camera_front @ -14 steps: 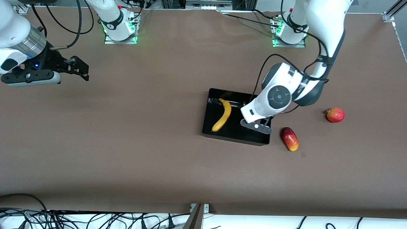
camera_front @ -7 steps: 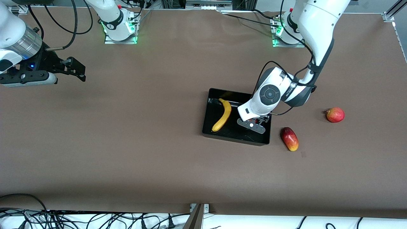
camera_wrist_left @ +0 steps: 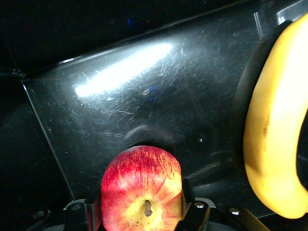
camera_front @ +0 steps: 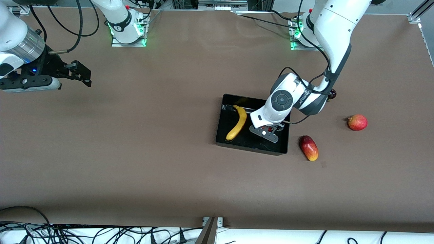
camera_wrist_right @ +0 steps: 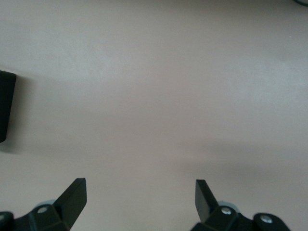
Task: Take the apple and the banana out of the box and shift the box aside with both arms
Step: 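Grasp the red apple with the left gripper and lift it out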
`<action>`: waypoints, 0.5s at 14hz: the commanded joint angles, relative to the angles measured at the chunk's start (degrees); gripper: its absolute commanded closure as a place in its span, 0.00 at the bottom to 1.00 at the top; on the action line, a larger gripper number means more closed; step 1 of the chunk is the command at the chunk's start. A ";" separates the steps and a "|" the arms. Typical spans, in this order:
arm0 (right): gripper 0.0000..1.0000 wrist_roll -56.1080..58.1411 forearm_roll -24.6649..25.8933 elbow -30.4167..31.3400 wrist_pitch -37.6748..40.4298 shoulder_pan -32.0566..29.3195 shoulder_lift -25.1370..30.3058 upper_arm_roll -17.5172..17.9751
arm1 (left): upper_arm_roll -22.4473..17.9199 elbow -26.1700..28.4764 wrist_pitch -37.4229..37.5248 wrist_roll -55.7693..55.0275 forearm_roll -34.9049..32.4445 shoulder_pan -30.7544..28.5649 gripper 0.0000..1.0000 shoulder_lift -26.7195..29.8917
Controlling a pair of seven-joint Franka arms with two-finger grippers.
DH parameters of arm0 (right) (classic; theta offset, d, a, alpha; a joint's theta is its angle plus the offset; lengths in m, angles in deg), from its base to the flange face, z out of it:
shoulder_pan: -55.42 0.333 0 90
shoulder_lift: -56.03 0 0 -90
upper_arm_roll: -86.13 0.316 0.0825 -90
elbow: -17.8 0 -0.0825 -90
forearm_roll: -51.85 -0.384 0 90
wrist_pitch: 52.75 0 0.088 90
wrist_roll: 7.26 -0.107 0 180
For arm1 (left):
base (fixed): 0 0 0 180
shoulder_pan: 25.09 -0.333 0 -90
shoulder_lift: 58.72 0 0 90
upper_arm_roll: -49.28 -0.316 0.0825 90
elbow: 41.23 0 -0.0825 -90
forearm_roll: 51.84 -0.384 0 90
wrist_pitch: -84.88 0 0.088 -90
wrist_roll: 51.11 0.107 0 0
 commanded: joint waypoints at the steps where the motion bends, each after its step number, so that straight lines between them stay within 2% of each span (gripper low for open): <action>1: 0.00 0.36 0.29 -0.67 0.80 -0.42 -0.20 0.07 | 0.15 -2.30 7.82 -0.30 -0.82 0.14 0.78 5.50; 5: 0.00 0.36 0.29 -0.67 0.80 -0.42 -0.20 0.07 | -0.11 -13.10 27.67 2.14 0.85 -1.52 0.74 8.24; 7: 0.00 0.36 0.29 -0.67 0.80 -0.42 -0.20 0.07 | 0.24 -14.45 33.94 9.15 0.85 -6.51 0.74 9.38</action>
